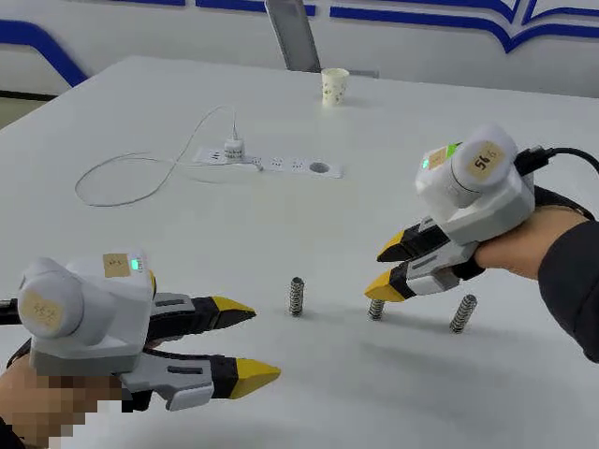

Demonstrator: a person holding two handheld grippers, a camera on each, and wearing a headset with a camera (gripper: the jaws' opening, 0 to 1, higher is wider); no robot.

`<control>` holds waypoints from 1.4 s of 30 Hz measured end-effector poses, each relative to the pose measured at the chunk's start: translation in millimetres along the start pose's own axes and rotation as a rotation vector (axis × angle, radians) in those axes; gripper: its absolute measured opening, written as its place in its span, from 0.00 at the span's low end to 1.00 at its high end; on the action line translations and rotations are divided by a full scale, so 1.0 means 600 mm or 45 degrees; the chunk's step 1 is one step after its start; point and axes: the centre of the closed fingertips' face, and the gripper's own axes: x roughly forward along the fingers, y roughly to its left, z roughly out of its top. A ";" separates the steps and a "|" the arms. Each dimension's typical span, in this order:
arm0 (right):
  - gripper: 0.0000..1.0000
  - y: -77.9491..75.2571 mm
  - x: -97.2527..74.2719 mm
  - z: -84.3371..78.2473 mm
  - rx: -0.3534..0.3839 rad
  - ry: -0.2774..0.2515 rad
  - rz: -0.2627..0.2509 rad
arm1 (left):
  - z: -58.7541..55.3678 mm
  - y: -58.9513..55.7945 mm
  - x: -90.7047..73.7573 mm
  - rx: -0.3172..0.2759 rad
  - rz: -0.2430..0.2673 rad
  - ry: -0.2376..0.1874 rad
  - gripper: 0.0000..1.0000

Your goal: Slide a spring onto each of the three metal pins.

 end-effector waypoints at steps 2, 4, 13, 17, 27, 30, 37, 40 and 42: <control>0.34 -0.005 -0.006 -0.004 0.011 -0.016 -0.015 | 0.001 0.002 0.000 0.000 0.002 -0.004 0.44; 0.36 -0.007 -0.012 -0.006 0.017 -0.031 -0.031 | 0.002 0.003 0.000 0.000 0.002 -0.004 0.45; 0.43 -0.008 -0.043 -0.019 0.053 -0.101 -0.104 | 0.005 0.005 0.000 0.001 0.006 -0.010 0.45; 0.44 -0.012 -0.057 -0.026 0.071 -0.132 -0.137 | 0.006 0.006 -0.001 0.003 0.009 -0.010 0.45; 0.48 -0.016 -0.089 -0.044 0.121 -0.199 -0.209 | 0.008 0.008 -0.002 0.002 0.018 -0.011 0.46; 0.49 -0.020 -0.103 -0.054 0.146 -0.230 -0.241 | 0.008 0.009 -0.002 0.000 0.023 -0.013 0.46; 0.51 -0.019 -0.123 -0.085 0.195 -0.260 -0.281 | 0.008 0.008 -0.001 -0.001 0.024 -0.013 0.46; 0.52 -0.016 -0.127 -0.099 0.219 -0.269 -0.292 | 0.007 0.008 -0.001 -0.002 0.023 -0.013 0.46; 0.53 -0.014 -0.129 -0.108 0.231 -0.272 -0.299 | 0.006 0.009 -0.002 -0.005 0.028 -0.013 0.47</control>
